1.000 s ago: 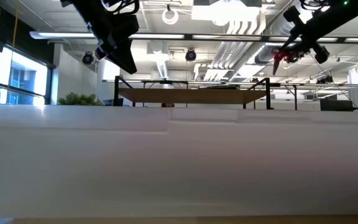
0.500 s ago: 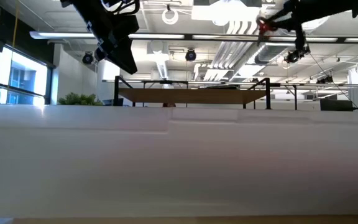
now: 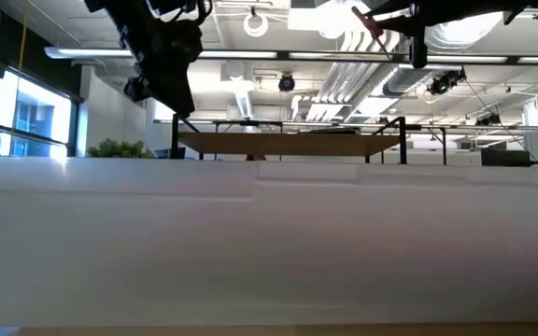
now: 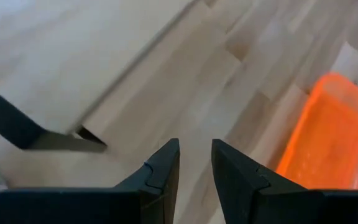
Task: Pack school essentials
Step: Put the red scissors into the orange supply box
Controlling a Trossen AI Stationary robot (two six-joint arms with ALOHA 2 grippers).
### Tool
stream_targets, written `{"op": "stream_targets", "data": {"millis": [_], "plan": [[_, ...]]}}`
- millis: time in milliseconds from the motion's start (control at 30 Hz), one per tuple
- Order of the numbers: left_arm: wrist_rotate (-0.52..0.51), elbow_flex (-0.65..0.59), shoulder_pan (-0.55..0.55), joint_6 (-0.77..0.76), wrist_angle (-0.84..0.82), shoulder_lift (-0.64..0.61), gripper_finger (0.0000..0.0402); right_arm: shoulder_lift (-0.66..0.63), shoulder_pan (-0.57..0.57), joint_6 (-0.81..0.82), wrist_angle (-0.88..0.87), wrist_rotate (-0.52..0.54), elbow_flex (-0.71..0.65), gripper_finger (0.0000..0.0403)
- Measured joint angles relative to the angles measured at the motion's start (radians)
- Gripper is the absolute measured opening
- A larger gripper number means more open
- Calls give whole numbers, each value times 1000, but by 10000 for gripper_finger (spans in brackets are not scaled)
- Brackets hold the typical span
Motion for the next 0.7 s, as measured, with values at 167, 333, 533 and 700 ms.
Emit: {"op": "stream_targets", "data": {"millis": [167, 333, 533, 700], "plan": [[5, 0, -44, 0, -19, 0, 85, 60, 139, -27, 10, 60, 0, 23], [4, 0, -95, -18, -21, 0, 85, 121, 256, -28, 74, 108, 11, 23], [5, 0, -183, -69, -66, 0, 85, 251, 375, -105, -19, 144, 179, 23], [-21, 0, -250, -87, -109, 0, 85, 381, 452, -132, -212, 145, 357, 23]]}}
